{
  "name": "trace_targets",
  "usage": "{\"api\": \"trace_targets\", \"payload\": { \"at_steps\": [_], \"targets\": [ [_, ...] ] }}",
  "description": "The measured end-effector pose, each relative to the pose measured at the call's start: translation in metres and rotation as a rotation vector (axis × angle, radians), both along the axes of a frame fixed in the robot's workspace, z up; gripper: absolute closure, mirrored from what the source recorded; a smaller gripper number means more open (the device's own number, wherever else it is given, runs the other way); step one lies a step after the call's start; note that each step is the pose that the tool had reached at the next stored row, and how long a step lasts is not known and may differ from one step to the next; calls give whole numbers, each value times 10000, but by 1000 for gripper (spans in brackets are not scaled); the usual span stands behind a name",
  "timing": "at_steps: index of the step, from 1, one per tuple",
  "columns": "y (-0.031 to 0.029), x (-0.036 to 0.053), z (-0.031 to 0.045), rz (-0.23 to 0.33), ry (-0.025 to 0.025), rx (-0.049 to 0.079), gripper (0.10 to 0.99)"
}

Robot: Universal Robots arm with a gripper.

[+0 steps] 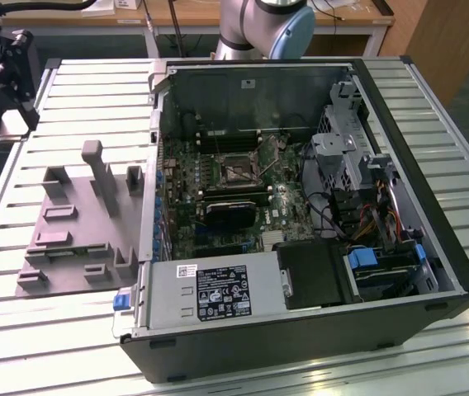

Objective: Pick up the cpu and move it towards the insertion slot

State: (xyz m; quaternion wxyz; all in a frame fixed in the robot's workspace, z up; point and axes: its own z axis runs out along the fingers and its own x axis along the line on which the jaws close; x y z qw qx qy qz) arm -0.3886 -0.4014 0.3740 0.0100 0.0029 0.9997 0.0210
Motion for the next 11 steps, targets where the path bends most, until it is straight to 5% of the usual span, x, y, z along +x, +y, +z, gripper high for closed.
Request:
{"api": "trace_targets", "payload": {
  "at_steps": [11],
  "targets": [
    [0, 250, -1, 0, 0, 1, 549]
  ]
}}
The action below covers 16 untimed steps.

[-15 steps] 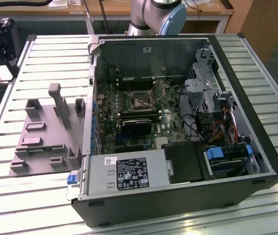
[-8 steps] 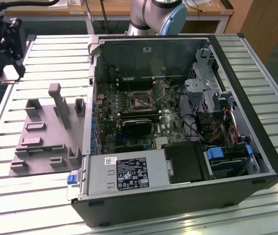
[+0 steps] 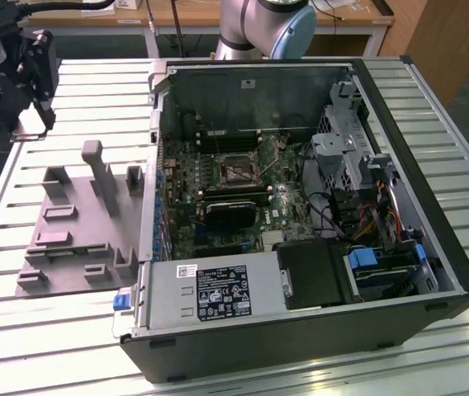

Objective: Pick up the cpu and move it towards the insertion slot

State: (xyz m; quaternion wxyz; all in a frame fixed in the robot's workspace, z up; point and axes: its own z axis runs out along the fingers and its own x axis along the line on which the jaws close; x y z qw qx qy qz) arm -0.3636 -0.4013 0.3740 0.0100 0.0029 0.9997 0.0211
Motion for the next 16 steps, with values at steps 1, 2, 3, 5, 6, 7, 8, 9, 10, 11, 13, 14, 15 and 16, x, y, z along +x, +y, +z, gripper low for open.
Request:
{"api": "trace_targets", "payload": {
  "at_steps": [1, 2, 3, 5, 6, 7, 8, 9, 10, 11, 13, 14, 15, 16],
  "targets": [
    [0, 23, 0, 0, 0, 0, 549],
    [0, 45, 0, 0, 0, 0, 549],
    [0, 69, 1, 0, 1, -1, 549],
    [0, 117, 0, 1, 1, 0, 549],
    [0, 139, 0, 0, 1, -1, 549],
    [0, 161, 0, 1, 0, 0, 549],
    [0, 183, 0, 1, 1, 0, 549],
    [0, 207, 0, 1, 0, 0, 549],
    [0, 235, 0, 0, 1, -1, 549],
    [0, 263, 1, 0, 1, -1, 549],
    [0, 323, 0, -1, 0, 0, 549],
    [0, 352, 0, 0, 0, 0, 549],
    [0, 380, 0, 0, 1, 0, 549],
    [0, 407, 0, 0, 0, -1, 549]
  ]
}}
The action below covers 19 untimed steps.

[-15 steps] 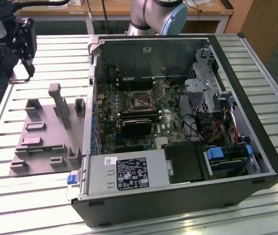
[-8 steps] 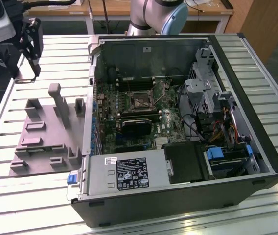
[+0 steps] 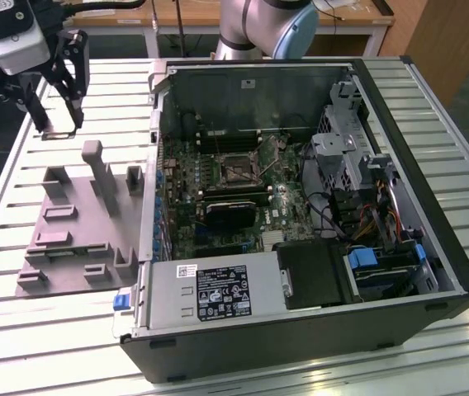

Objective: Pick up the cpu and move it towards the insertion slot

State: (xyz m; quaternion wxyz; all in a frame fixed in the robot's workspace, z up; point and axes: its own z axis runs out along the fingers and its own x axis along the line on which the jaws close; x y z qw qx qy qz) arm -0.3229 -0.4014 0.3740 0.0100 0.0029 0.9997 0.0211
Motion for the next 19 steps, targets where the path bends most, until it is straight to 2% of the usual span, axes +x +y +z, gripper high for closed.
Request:
{"api": "trace_targets", "payload": {
  "at_steps": [19],
  "targets": [
    [0, 596, 0, 0, 7, -1, 549]
  ]
}}
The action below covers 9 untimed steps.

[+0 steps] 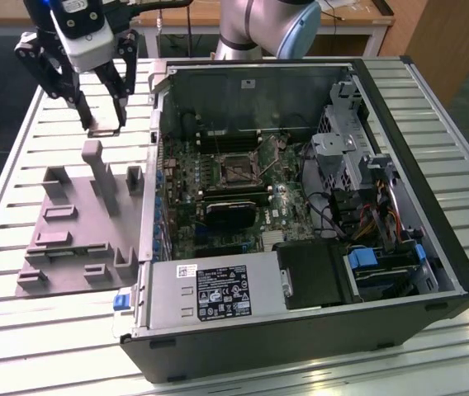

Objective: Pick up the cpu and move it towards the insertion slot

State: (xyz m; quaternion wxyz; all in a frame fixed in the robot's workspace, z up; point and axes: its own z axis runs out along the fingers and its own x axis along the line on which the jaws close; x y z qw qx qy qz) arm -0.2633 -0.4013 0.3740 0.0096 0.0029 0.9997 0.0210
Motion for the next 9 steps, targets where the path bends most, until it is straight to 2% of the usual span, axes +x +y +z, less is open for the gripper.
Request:
{"api": "trace_targets", "payload": {
  "at_steps": [9],
  "targets": [
    [0, 309, 0, -1, 0, 1, 549]
  ]
}}
